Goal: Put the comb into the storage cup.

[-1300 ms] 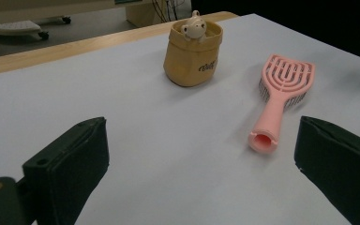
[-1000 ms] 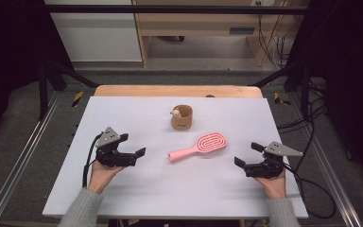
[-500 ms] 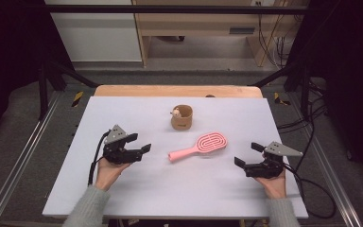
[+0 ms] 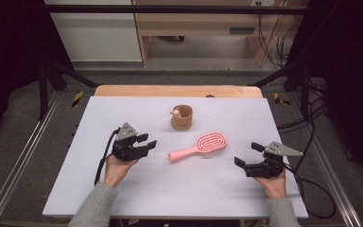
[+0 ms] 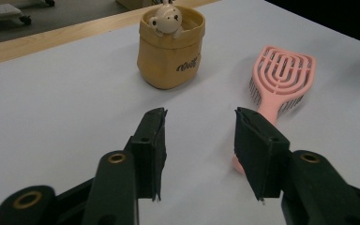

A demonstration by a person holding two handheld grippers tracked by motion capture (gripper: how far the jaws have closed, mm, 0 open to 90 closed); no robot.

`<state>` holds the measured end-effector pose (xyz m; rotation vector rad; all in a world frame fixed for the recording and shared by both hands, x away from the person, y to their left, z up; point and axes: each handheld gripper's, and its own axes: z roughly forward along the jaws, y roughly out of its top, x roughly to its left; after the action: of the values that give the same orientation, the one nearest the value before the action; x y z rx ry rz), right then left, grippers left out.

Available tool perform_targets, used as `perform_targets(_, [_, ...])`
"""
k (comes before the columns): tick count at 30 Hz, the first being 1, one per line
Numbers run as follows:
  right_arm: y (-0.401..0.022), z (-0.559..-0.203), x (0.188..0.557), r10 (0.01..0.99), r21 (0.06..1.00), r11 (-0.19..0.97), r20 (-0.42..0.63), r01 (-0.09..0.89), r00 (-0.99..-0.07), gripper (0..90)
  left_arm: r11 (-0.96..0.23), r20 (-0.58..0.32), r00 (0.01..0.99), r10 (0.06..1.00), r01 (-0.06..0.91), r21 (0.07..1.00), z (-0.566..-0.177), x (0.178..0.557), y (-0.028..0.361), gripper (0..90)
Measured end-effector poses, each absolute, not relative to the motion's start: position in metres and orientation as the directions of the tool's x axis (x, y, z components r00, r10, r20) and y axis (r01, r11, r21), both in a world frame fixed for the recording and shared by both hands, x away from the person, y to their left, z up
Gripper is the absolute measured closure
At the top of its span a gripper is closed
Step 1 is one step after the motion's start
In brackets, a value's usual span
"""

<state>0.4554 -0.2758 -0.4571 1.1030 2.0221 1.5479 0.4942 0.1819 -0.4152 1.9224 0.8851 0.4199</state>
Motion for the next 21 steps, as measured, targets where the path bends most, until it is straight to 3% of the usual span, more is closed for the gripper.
perform_targets(21, [-0.275,-0.457,0.456,0.760,0.927,0.095,0.167,0.362,-0.628,0.3,-0.322,-0.091,0.686,0.722,0.449,0.833,-0.429,0.506,0.152,86.7])
